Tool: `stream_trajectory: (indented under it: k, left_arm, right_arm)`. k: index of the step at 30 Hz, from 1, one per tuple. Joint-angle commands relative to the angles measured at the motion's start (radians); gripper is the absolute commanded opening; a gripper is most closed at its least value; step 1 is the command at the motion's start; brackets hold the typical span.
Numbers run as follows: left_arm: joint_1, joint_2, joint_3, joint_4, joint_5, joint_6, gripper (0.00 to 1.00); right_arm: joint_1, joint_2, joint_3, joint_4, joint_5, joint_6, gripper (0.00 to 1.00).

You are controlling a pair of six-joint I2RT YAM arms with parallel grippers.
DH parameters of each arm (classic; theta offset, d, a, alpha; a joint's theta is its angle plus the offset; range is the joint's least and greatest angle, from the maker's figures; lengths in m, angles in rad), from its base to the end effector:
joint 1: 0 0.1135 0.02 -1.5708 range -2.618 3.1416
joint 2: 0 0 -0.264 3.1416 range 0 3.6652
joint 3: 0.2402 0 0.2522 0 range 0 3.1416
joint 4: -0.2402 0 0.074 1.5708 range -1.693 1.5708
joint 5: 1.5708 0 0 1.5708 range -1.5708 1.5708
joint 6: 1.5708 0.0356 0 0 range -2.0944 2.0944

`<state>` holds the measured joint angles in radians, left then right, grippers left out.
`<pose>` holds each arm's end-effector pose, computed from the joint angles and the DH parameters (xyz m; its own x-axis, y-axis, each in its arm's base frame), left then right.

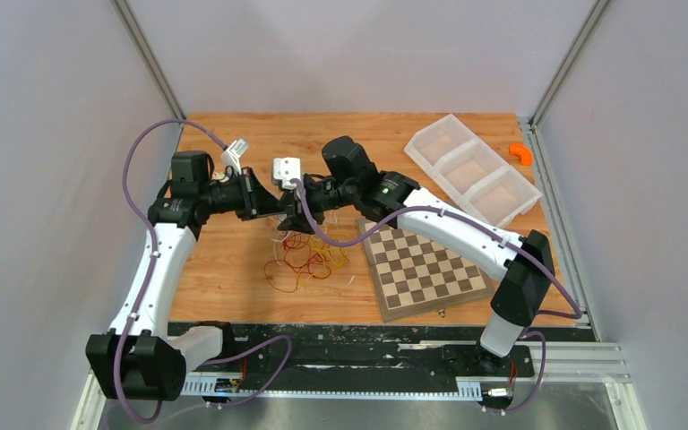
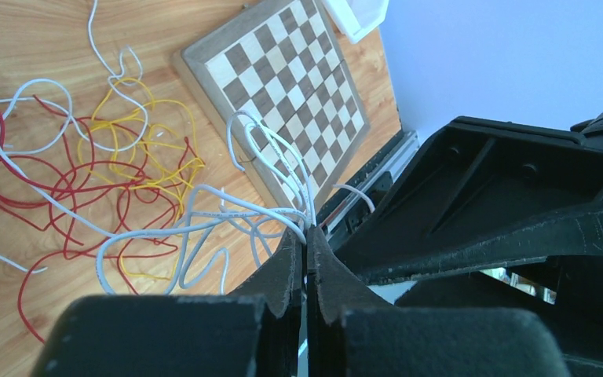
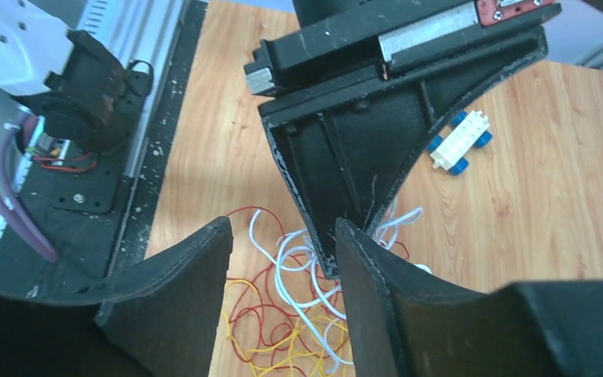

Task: Untangle the cables

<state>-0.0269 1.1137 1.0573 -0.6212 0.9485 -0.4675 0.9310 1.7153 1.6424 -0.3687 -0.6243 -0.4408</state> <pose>0.2244 -0.0350 0.3371 -0.8517 -0.2399 -0.4659 0.2965 0.5126 -0.8058 0.2219 0.3331 0.3728 0.1815 -0.3359 -0.9242 -0.9829 -0.0916 -0.1598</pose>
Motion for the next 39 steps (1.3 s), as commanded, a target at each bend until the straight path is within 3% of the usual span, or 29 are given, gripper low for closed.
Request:
stream_trajectory:
  k: [1,3,6,7,11,18,20,23,25,29,33,34,36,39]
  left_arm:
    - [-0.005,-0.005,0.043,-0.013,0.011,0.020,0.00]
    - [-0.005,-0.007,0.043,-0.015,0.011,0.022,0.00]
    - [-0.005,-0.010,0.036,-0.015,0.006,0.025,0.00]
    - [-0.005,-0.010,0.036,-0.016,0.004,0.027,0.00]
    - [-0.005,-0.009,0.042,-0.019,0.000,0.028,0.00]
    - [-0.005,0.003,0.047,-0.016,0.007,0.024,0.00]
    - [-0.006,0.004,0.047,-0.013,0.009,0.021,0.00]
    - [-0.005,0.003,0.049,-0.020,0.004,0.029,0.00]
    - [-0.005,0.001,0.049,-0.032,-0.005,0.041,0.00]
    - [0.015,0.000,0.050,-0.070,0.007,0.119,0.22]
    - [0.154,-0.045,0.051,-0.010,0.118,0.223,0.51]
    - [0.173,-0.060,0.058,0.000,0.111,0.259,0.69]
    - [0.225,-0.120,0.050,0.043,0.076,0.356,0.92]
    - [0.262,-0.216,-0.039,0.120,0.052,0.483,1.00]
  right_arm:
    - [0.002,0.011,0.005,-0.026,0.088,-0.090,0.52]
    - [0.002,0.004,-0.006,-0.034,0.101,-0.105,0.46]
    - [0.002,-0.006,-0.021,-0.039,0.118,-0.117,0.28]
    - [0.003,-0.010,-0.023,-0.042,0.123,-0.124,0.28]
    - [0.003,-0.026,-0.036,-0.065,0.141,-0.147,0.44]
    - [0.002,-0.044,-0.064,-0.081,0.124,-0.162,0.44]
    - [0.001,-0.040,-0.061,-0.083,0.120,-0.169,0.35]
    - [0.001,-0.037,-0.048,-0.082,0.121,-0.173,0.06]
    - [0.000,-0.043,-0.041,-0.082,0.119,-0.171,0.00]
    - [-0.022,-0.077,-0.013,-0.094,0.098,-0.134,0.00]
    - [-0.108,-0.112,0.034,-0.102,0.001,-0.048,0.00]
    - [-0.129,-0.117,0.051,-0.103,-0.031,-0.027,0.00]
    - [-0.158,-0.126,0.082,-0.108,-0.073,-0.009,0.00]
    - [-0.164,-0.140,0.113,-0.111,-0.113,-0.004,0.00]
